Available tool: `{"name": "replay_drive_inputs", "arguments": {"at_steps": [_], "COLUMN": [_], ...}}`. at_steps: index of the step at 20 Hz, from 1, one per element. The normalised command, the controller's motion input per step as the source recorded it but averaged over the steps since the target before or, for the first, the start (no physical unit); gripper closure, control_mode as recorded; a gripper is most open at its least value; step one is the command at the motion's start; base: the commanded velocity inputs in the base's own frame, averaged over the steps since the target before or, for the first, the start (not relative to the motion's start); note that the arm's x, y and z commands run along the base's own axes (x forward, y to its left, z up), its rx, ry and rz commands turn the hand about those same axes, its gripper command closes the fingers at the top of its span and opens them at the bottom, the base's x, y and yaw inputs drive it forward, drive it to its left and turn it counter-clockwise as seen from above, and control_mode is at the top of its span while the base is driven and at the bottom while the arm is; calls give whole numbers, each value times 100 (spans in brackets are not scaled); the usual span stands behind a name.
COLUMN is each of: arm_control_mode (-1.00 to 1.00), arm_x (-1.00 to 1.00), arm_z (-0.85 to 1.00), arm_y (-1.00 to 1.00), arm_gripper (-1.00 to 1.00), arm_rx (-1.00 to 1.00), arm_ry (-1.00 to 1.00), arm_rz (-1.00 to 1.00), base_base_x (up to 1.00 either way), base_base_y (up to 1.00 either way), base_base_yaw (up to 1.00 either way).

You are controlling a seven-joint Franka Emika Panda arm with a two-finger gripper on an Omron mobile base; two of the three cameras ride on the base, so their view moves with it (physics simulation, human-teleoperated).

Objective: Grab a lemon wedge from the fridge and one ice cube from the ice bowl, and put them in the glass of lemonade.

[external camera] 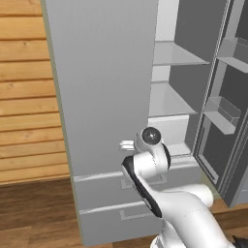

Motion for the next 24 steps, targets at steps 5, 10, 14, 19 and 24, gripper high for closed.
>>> {"name": "replay_drive_inputs", "arguments": {"at_steps": [5,10,14,19,24], "arm_control_mode": [-100,-100,-100,-100,-100], "arm_x": [46,35,22,13,32], "arm_z": [-7,-19,-50,-55,-10], "arm_y": [-9,0,0,0,0], "arm_gripper": [-100,-100,-100,-100,-100], "arm_rx": [0,0,-2,-4,0], "arm_ry": [5,12,5,-6,-3], "arm_rz": [4,0,0,0,0], "base_base_x": [0,0,0,0,0], "base_base_y": [0,0,0,0,0], "base_base_yaw": [0,0,0,0,0]}}
